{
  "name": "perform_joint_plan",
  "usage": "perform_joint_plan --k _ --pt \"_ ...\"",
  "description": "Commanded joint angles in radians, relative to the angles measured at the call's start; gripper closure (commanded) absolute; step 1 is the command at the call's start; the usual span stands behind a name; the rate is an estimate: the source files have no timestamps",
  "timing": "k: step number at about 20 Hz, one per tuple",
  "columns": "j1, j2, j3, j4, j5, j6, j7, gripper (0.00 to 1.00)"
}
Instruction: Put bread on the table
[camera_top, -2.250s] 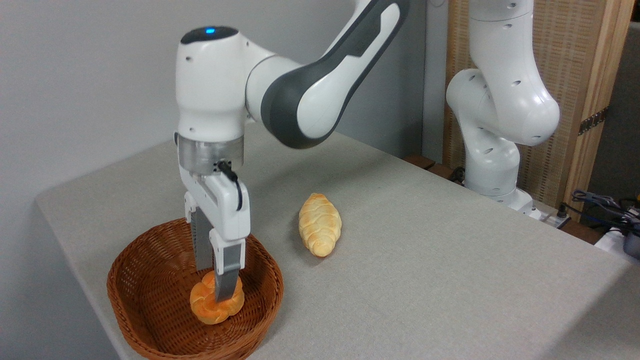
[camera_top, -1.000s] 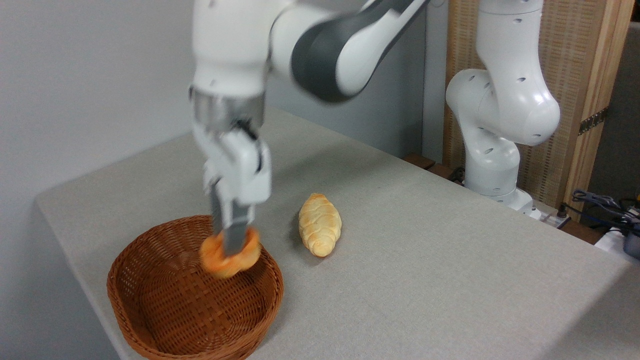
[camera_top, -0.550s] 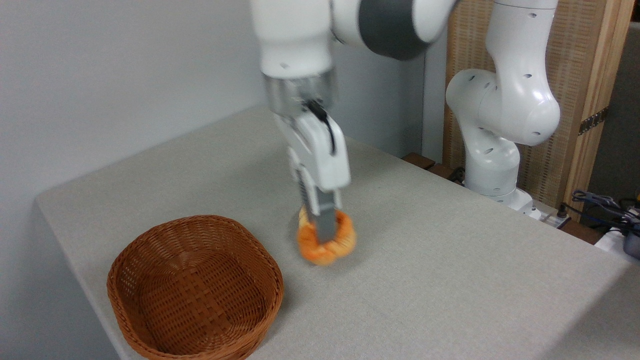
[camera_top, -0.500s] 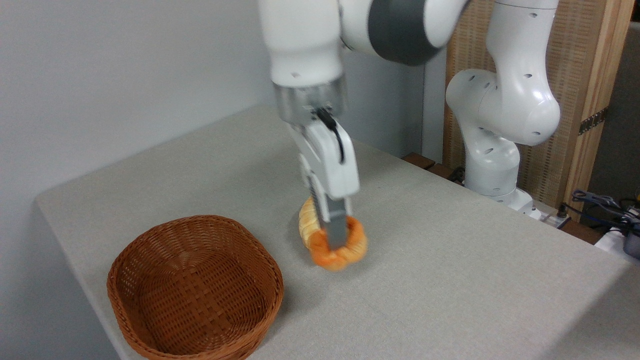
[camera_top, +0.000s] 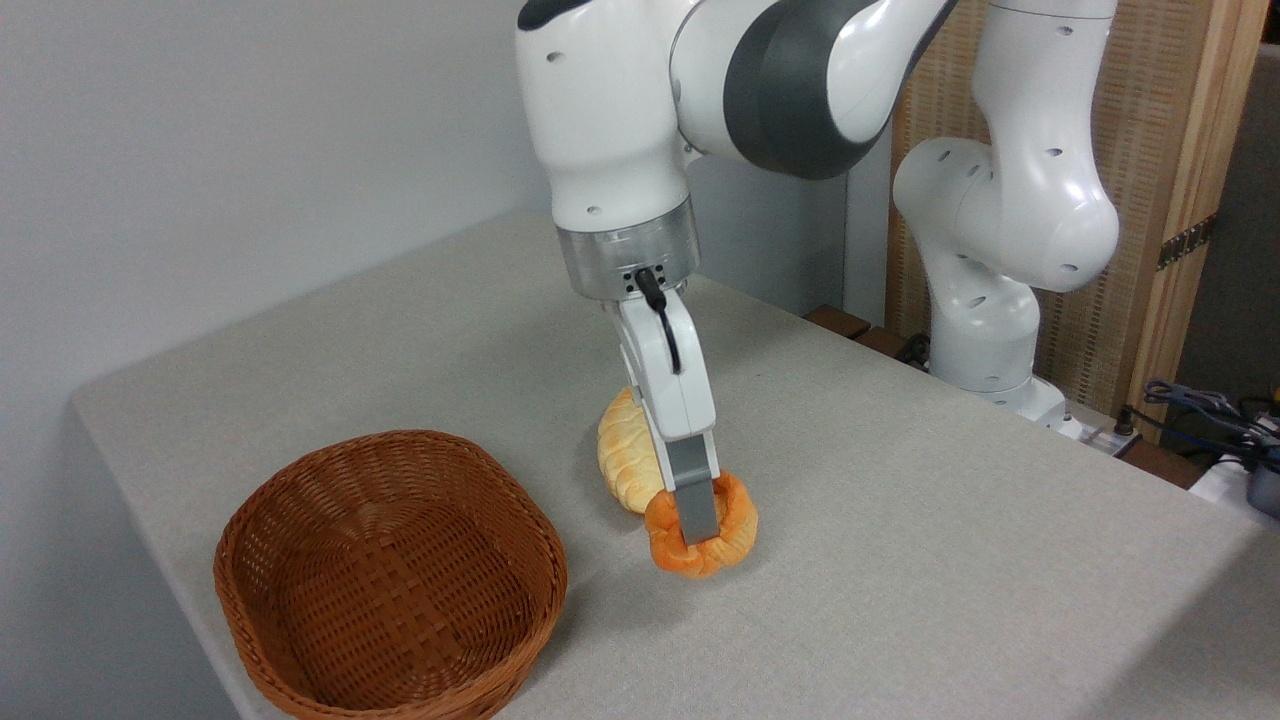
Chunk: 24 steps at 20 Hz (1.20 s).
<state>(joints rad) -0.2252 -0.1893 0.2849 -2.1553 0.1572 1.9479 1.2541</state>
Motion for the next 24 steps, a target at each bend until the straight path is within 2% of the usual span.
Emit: perform_joint_plan --k 1,12,14,16,17,20,22,24 --pt "-0.02 0.005 0.008 -0.018 0.013 0.022 0.004 0.0" --pt "-0.023 0.007 0.008 -0.008 0.008 0.022 -0.016 0.0" --pt "-0.025 0.005 0.007 0.038 -0.042 0.016 -0.103 0.0" --pt "-0.025 0.017 -0.004 0.147 -0.147 -0.03 -0.236 0.0" --pt "-0.026 0.027 -0.007 0.196 -0.172 -0.052 -0.295 0.0" --pt "-0.025 0.045 -0.049 0.314 -0.192 -0.096 -0.407 0.0" --pt "-0.022 0.083 -0.07 0.415 -0.214 -0.185 -0.494 0.0" --pt "-0.022 0.117 -0.072 0.514 -0.229 -0.286 -0.515 0.0"
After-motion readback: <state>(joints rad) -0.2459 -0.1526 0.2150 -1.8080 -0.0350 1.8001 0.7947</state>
